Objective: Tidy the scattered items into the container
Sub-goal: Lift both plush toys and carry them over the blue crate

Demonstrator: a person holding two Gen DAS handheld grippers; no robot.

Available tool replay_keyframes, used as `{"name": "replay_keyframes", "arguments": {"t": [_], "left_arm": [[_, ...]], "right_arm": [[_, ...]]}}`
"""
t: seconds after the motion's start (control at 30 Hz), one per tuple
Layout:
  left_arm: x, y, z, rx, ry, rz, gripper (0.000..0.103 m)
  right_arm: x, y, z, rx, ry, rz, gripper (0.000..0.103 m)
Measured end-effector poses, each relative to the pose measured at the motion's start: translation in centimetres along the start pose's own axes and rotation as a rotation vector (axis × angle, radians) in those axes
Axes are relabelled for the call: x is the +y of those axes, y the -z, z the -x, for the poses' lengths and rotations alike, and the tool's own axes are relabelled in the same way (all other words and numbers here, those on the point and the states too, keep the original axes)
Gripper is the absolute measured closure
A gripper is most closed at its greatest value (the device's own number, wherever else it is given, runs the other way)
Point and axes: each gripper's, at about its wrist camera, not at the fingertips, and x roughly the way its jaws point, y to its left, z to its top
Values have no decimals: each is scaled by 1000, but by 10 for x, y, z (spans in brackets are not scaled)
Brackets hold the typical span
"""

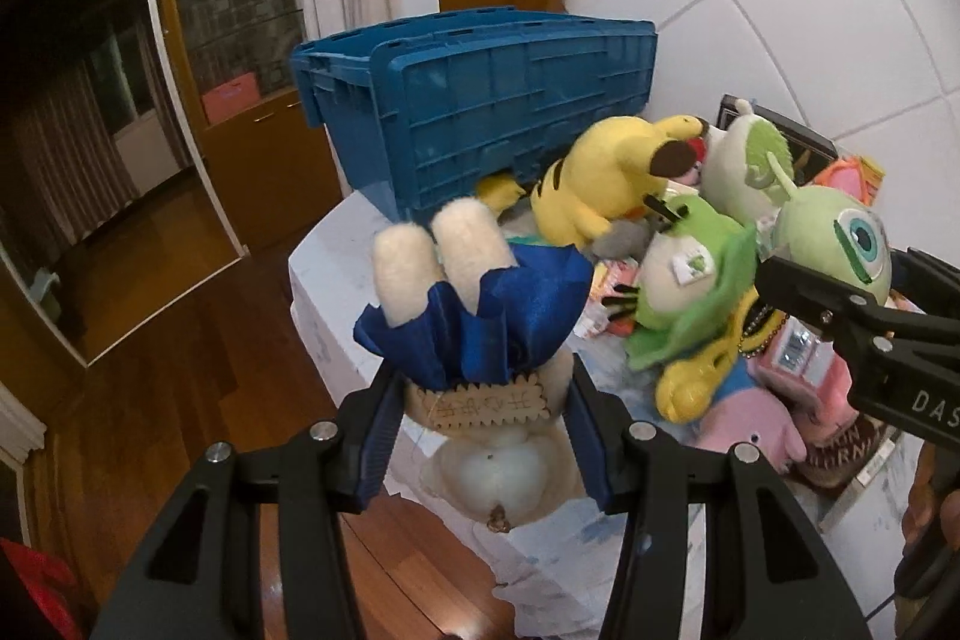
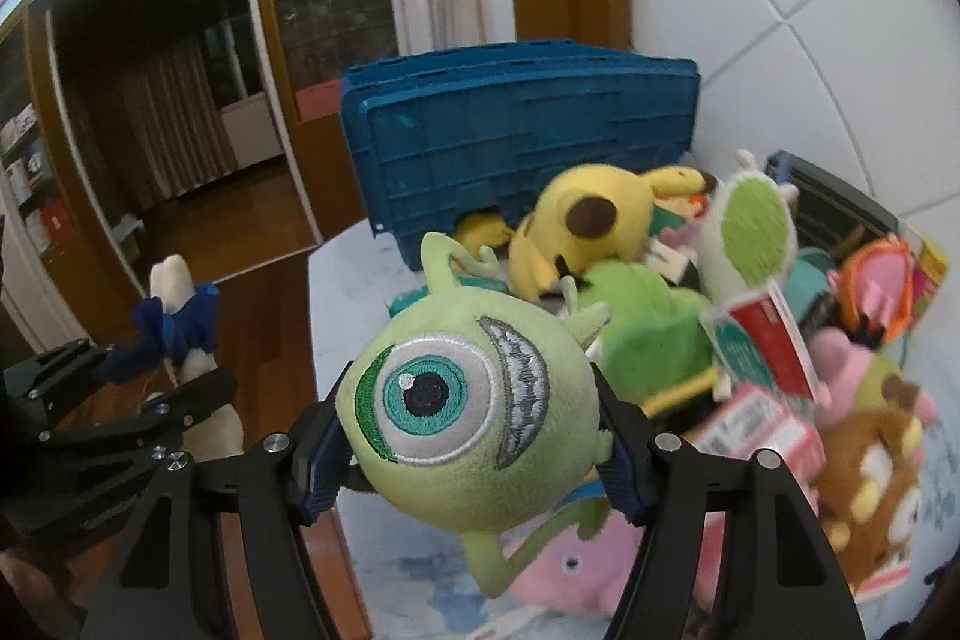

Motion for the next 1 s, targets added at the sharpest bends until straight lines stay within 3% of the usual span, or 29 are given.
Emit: {"name": "replay_keyframes", "arguments": {"t": [0.23, 0.43, 0.77, 1.0], "left_arm": [[9, -28, -16, -24, 11, -31, 53], [39, -61, -48, -53, 62, -76, 53], [127, -171, -95, -185, 172, -248, 53], [167, -245, -125, -236, 214, -256, 53]], "right_arm": [[13, -30, -28, -16, 26, -4, 34], [23, -56, -53, -29, 48, -7, 34], [63, -136, -121, -94, 169, -113, 35], [95, -210, -146, -167, 219, -147, 35]]}}
